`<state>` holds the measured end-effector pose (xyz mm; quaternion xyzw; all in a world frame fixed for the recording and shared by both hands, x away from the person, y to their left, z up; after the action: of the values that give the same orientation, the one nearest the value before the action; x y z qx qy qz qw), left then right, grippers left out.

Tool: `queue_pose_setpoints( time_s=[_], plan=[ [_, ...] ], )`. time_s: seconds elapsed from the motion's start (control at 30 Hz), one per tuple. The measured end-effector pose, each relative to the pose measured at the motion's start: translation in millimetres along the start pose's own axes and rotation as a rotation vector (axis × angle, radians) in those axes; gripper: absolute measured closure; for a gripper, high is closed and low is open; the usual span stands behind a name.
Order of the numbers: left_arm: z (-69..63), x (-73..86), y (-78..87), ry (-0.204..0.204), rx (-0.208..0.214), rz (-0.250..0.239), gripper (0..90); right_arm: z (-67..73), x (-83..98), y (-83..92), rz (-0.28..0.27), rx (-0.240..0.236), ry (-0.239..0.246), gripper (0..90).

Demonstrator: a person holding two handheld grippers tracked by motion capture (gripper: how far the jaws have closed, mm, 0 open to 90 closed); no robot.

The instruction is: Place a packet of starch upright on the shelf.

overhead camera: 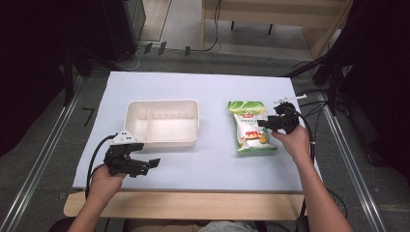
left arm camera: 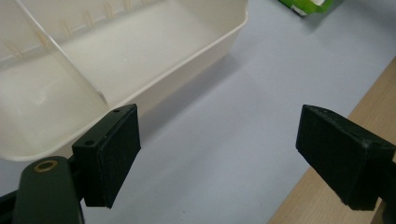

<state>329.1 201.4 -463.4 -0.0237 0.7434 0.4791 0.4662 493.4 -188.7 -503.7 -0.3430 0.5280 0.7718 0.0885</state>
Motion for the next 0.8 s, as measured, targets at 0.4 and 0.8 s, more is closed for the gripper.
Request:
queue_pose_setpoints(
  time_s=[0.4,0.8],
  plan=[
    [-1.2,0.9,-1.0,-0.006,0.002,0.002,14.7,-27.4,-20.4,-34.3,-0.002,0.009,-0.106,28.5],
    [-1.1,1.6,-0.8,-0.004,-0.002,0.006,14.7,-21.2,-18.6,-60.8,0.011,-0.118,-0.163,39.9]
  ],
)
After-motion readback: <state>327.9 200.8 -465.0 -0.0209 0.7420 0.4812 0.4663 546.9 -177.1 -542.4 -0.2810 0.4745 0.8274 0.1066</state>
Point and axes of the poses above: each handheld gripper's, and its own axes: y roughly backward along the jaws, x roughly out of its underside, z roughly to its left, the point moved 10 cm from there along -y, roughly forward along the jaws, and after that the axes turned 3 degrees about -y, right-handed, at the moved point
